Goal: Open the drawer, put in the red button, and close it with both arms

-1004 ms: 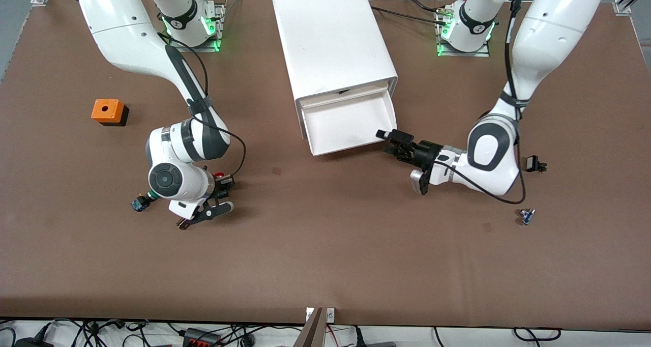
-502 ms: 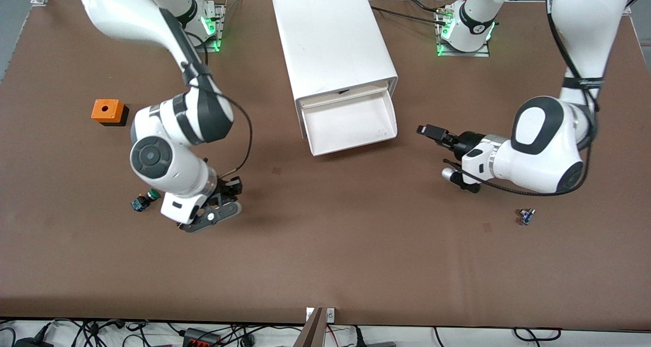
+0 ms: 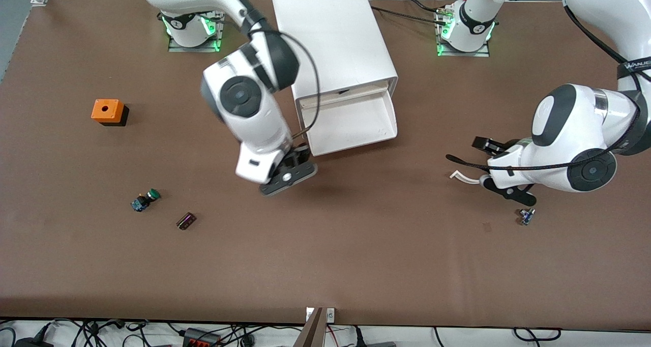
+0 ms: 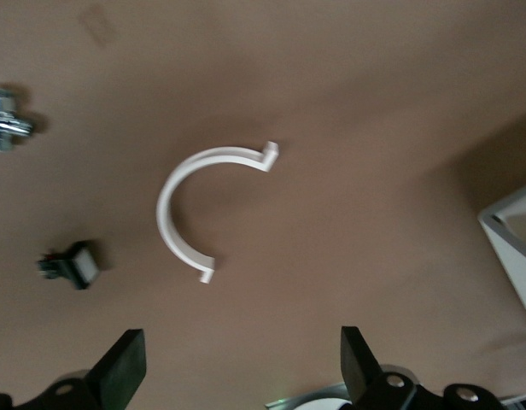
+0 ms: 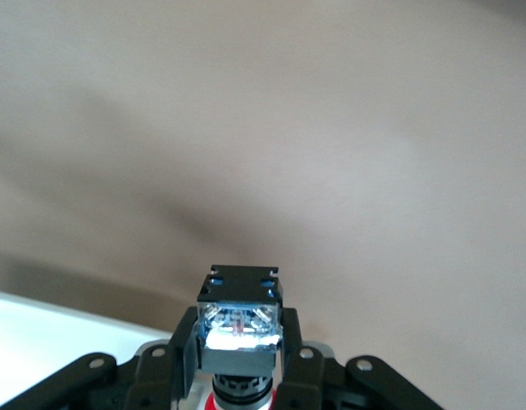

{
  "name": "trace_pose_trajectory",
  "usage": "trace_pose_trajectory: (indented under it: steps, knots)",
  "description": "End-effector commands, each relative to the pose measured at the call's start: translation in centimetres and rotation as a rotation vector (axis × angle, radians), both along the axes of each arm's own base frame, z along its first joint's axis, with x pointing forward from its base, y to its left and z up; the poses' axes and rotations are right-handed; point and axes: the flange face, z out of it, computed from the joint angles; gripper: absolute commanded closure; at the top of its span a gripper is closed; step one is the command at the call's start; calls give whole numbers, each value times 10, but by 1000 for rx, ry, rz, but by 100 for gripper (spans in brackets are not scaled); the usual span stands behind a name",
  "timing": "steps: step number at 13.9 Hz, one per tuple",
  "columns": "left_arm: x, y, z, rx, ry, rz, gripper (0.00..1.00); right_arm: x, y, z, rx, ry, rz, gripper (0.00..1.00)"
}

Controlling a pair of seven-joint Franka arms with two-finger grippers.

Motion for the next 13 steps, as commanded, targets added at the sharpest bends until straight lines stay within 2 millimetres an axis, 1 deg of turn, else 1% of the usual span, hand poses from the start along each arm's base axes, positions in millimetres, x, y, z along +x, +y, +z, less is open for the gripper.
trace_pose_trajectory:
  steps: [1,2,3,4,5,7,9,13]
  knots:
    - [27,36,-18,21,-14,47,0,-22,41,-5,26,4,-77,100]
    - [33,40,-30,12,-24,58,0,-34,57,-11,64,42,-144,100]
    - [40,40,-37,6,-56,58,0,-43,72,-16,97,59,-169,100]
    - [47,40,-49,-4,-83,62,0,-53,84,-24,95,69,-162,100]
    - [52,49,-55,-13,-102,75,0,-57,89,-30,89,76,-154,100]
    - [51,46,-57,-22,-99,82,0,-74,105,-42,81,101,-132,100]
    - [51,47,-59,-26,-96,87,0,-81,110,-45,85,127,-145,100]
    - [49,46,-61,-51,-84,106,0,-99,116,-52,23,174,-117,100]
